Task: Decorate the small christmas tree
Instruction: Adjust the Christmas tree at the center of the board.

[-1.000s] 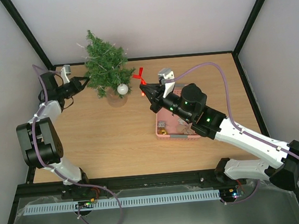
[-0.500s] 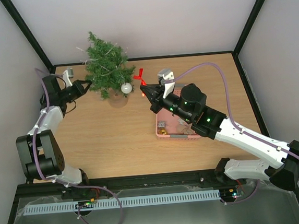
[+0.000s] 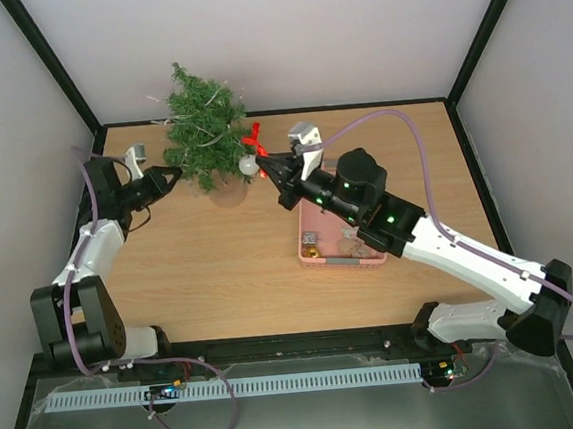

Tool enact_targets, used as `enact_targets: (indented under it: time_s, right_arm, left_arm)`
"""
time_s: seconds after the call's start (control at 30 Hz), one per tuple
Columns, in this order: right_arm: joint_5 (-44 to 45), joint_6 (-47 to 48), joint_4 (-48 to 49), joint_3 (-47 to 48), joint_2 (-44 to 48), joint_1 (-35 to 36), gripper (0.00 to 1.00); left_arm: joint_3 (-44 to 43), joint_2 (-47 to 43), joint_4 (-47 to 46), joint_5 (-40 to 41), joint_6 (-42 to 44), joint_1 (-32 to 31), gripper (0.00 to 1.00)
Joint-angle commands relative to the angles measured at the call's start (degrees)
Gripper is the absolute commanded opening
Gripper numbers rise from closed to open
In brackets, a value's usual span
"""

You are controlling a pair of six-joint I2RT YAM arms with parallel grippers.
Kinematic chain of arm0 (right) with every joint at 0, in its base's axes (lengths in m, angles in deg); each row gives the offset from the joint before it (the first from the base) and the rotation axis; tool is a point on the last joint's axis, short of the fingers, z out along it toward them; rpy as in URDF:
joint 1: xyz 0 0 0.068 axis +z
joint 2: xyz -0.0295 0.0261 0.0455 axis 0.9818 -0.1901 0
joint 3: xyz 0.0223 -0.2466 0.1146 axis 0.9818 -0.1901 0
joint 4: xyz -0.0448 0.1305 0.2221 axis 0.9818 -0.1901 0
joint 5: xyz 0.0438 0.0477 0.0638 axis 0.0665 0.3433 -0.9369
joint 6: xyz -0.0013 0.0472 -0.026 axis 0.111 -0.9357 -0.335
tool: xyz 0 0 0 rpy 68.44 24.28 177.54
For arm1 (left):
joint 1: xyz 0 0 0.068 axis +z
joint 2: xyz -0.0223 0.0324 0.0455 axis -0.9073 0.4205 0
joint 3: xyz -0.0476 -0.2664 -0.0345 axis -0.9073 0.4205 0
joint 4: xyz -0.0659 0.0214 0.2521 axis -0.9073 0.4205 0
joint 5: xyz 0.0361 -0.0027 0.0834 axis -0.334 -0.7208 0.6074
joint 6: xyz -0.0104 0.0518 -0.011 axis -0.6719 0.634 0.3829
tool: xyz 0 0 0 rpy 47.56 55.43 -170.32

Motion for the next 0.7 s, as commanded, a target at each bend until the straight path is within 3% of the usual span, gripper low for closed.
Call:
enact_targets:
  time_s: [0.0,0.17,0.2,0.37,0.67]
  right_arm:
    - [-4.18,2.86,0.18,4.80,-4.56,-0.27,0.02]
    - [-9.87,6.55,-0.38,9.84,-10.01,-0.28,0.02]
    - [-10.99,8.11,-1.04,11.29,-11.47,-0.28,0.02]
    - [-14.14,14.40,-3.41,18.56,-19.00,-0.26,0.02]
    - [-10.96,16.50,-13.81,36.95,-34.44,-1.94,0.02]
  left_arm:
    - [-0.48,-5.14,4.83,2.53,-0.04,0.28,0.22]
    - [-2.98,-11.71,11.48,10.45,1.24,3.38,0.51]
    - [-3.28,-13.23,12.14,12.29,1.55,3.96,0.52]
    - [-5.30,-20.30,13.26,17.79,7.04,3.54,0.56]
    - [-11.56,-23.33,13.49,9.24,15.08,-3.85,0.54]
